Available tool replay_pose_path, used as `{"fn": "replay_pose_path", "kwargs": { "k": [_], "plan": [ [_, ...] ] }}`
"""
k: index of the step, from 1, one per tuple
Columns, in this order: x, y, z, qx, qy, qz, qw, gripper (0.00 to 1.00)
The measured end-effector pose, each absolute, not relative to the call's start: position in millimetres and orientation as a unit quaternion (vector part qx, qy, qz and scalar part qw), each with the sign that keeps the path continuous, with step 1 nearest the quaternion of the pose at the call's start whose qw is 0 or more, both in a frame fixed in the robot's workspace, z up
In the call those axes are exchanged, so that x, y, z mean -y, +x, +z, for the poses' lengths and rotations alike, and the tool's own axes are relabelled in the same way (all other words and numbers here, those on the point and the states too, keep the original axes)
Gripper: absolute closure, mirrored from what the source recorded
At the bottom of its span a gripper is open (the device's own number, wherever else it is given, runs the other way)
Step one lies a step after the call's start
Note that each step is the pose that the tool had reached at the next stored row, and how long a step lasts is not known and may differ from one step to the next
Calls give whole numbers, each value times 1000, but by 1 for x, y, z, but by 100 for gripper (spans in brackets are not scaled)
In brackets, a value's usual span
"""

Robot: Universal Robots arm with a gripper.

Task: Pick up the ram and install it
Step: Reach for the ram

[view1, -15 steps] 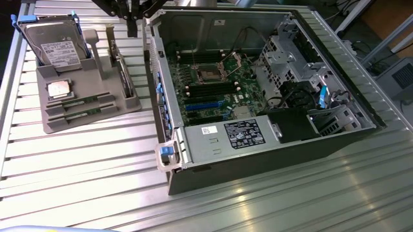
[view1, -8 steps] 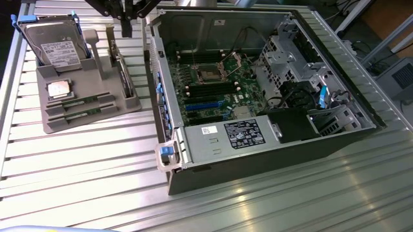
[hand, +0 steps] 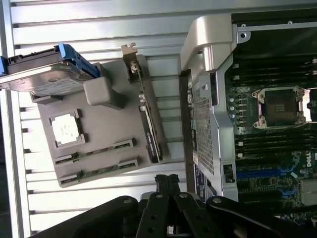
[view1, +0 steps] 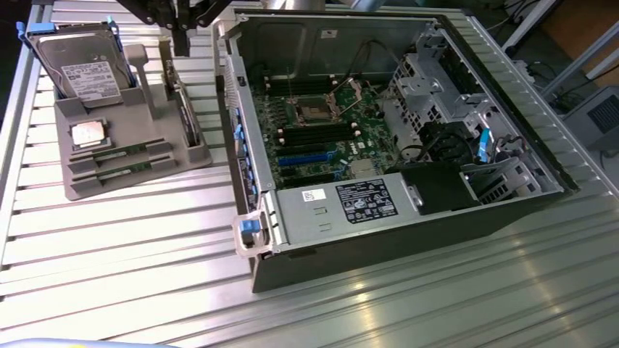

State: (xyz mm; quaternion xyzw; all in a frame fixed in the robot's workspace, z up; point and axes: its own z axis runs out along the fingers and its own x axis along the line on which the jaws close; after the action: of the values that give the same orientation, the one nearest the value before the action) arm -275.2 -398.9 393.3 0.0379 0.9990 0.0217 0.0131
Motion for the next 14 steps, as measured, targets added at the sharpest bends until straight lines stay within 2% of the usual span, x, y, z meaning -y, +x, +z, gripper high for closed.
{"fn": "replay_pose_path", "kwargs": {
  "k": [14],
  "plan": [
    [399, -302, 393, -999, 38, 22, 13, 89]
  ]
}}
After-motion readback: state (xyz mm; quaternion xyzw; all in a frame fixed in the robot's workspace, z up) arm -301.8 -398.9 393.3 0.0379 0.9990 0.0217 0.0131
